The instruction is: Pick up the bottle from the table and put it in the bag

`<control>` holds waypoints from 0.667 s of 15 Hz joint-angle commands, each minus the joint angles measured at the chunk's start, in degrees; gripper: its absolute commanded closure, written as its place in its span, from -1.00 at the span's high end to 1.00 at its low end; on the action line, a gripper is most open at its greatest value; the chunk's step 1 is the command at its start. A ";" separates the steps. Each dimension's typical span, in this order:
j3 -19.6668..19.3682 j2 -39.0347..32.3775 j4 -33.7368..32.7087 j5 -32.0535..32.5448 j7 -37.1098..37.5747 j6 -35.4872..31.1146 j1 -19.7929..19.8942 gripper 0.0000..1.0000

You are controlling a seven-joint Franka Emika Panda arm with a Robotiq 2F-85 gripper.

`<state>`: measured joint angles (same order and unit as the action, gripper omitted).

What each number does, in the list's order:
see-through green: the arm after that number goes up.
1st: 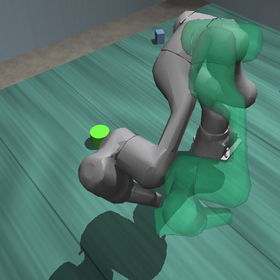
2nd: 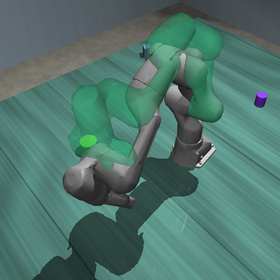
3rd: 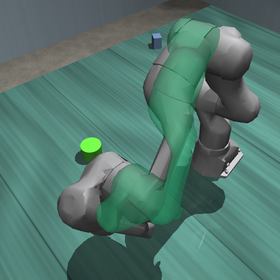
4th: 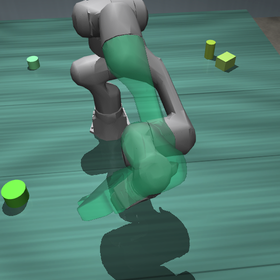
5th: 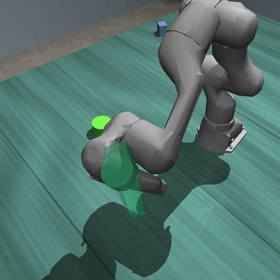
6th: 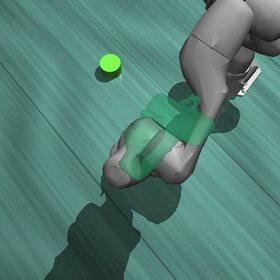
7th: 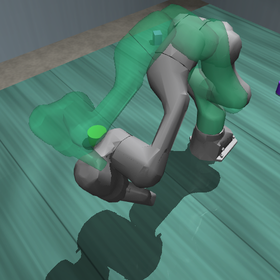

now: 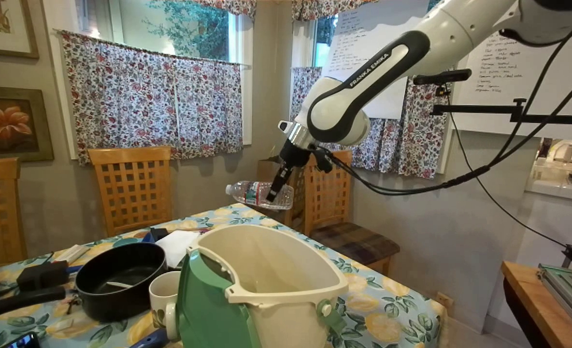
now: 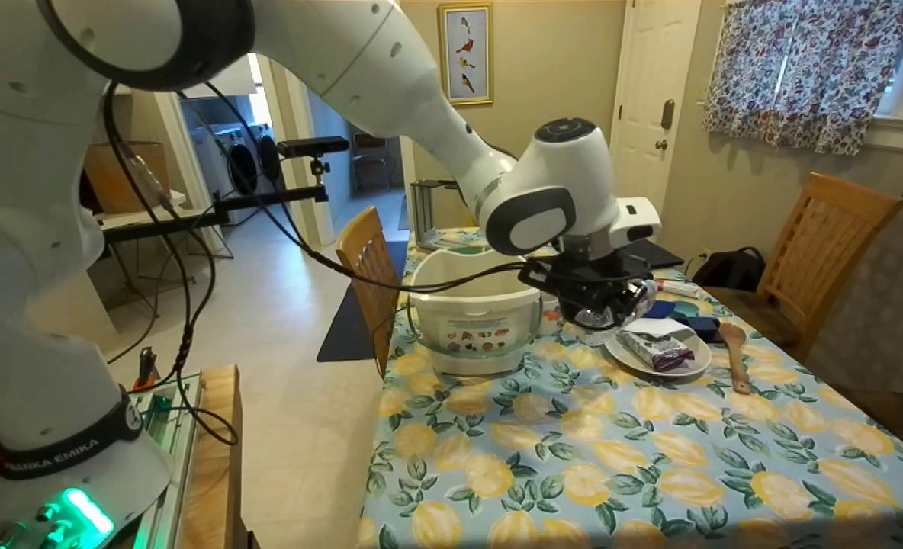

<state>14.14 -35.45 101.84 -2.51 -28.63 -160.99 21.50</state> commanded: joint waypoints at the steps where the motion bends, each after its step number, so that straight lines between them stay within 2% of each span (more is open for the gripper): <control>1: 2.44 10.19 12.40 -2.10 -3.64 0.21 1.40 -0.77; 6: 3.10 17.93 20.82 -4.31 -5.86 -0.12 -0.14 -0.77; 10: 4.20 21.49 22.92 -9.58 -8.81 1.73 -1.79 -0.77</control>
<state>17.94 -18.27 121.60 -7.53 -34.28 -160.97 20.89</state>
